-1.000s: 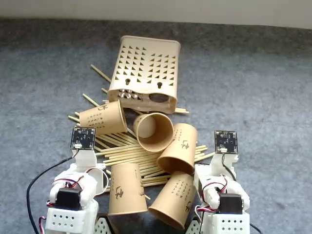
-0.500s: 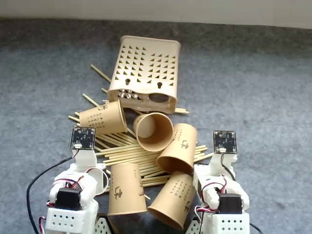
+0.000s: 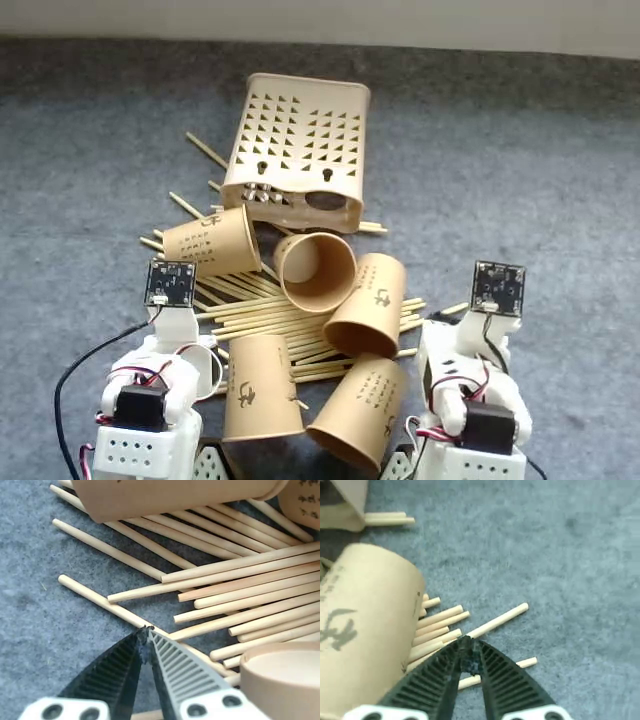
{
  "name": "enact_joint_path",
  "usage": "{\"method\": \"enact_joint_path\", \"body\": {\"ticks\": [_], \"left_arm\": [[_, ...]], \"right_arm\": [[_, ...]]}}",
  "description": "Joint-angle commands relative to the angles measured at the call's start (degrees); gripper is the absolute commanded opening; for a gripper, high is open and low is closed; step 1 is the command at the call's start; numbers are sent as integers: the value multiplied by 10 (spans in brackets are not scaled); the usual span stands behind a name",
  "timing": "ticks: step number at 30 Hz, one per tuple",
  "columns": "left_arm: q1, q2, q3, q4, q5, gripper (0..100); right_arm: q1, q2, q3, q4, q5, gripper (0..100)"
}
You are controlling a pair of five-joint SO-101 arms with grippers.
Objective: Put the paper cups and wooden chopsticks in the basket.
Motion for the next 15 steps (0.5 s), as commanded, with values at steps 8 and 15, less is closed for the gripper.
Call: {"method": "enact_joint_path", "body": {"ticks": [8,15], "left_arm": [[13,-5,11,1,4,14],[13,-6,11,-1,3,14]], "right_arm": [[-28,0,-182,-6,84,6],[-101,151,-278,-8,82,6]]}}
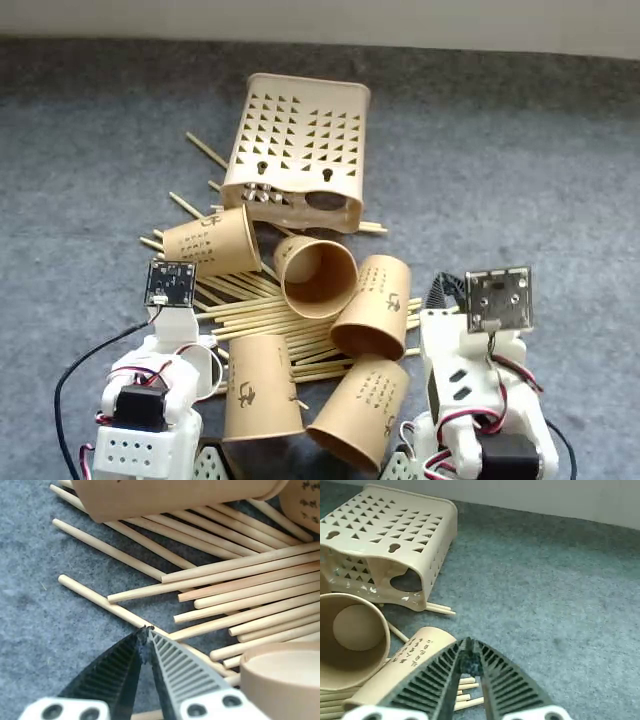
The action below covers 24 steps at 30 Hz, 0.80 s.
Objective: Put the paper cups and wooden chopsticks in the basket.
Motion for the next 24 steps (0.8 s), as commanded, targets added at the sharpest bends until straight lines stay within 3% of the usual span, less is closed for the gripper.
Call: {"method": "enact_joint_path", "body": {"ticks": [1,11,14,24], "left_arm": [[13,-7,11,-1,3,14],[12,-6,11,-45,5,14],[12,-6,11,-45,4,14],[12,-6,11,-45,3,14]], "right_arm": [[-35,116,-78,-8,5,7],[-87,353,-225,-46,-28,27],[-87,402,-234,-90,-37,68],[-146,559,-238,-176,-40,73]]}}
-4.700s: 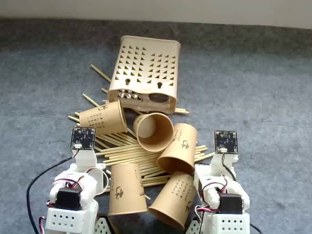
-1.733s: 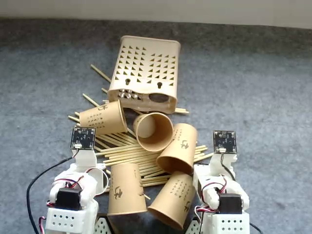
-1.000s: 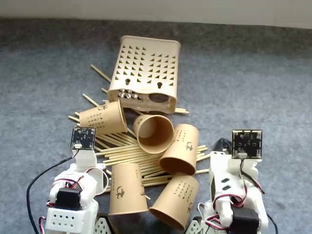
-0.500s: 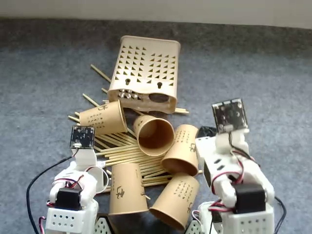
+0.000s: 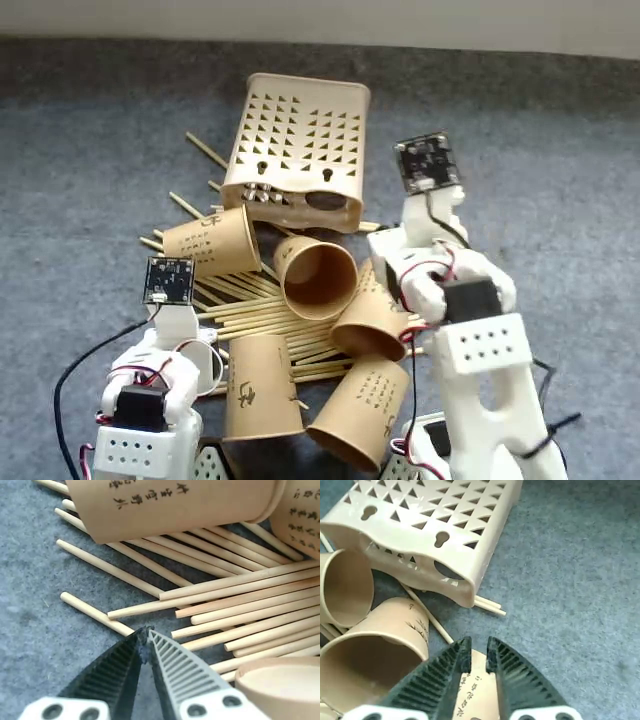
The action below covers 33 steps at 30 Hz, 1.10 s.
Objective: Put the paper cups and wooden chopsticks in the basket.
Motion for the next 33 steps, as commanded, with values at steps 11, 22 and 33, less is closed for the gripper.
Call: {"method": "enact_joint_path", "body": {"ticks": [11,22,33], "left_arm": [[10,-6,11,-8,4,14],[10,-6,11,-6,4,14],[10,-6,11,-6,4,14]], "right_arm": [[-49,102,-34,-89,-3,74],[-53,106,15,-255,-2,74],[-54,107,43,-293,54,74]]}}
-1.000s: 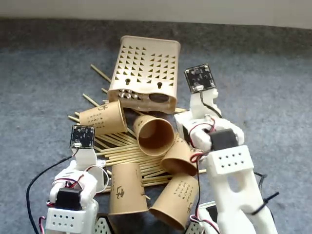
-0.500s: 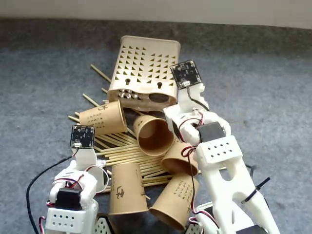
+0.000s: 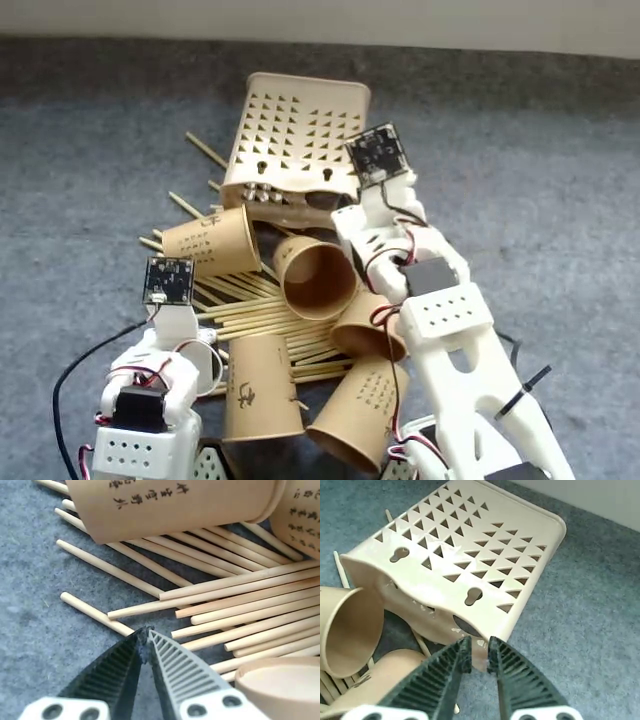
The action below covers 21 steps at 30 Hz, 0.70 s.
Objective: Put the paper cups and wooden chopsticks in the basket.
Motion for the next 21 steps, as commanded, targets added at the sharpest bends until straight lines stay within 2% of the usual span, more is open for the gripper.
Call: {"method": "enact_joint_path", "body": {"ticks": [1,8,21], "left_arm": [[10,-6,11,-6,4,14],[10,-6,11,-6,4,14],[10,-6,11,-6,4,14]], "right_arm": [[-5,-2,-6,-15,12,74],[2,82,-15,-13,13,74],[46,218,-120,-18,9,74]]}}
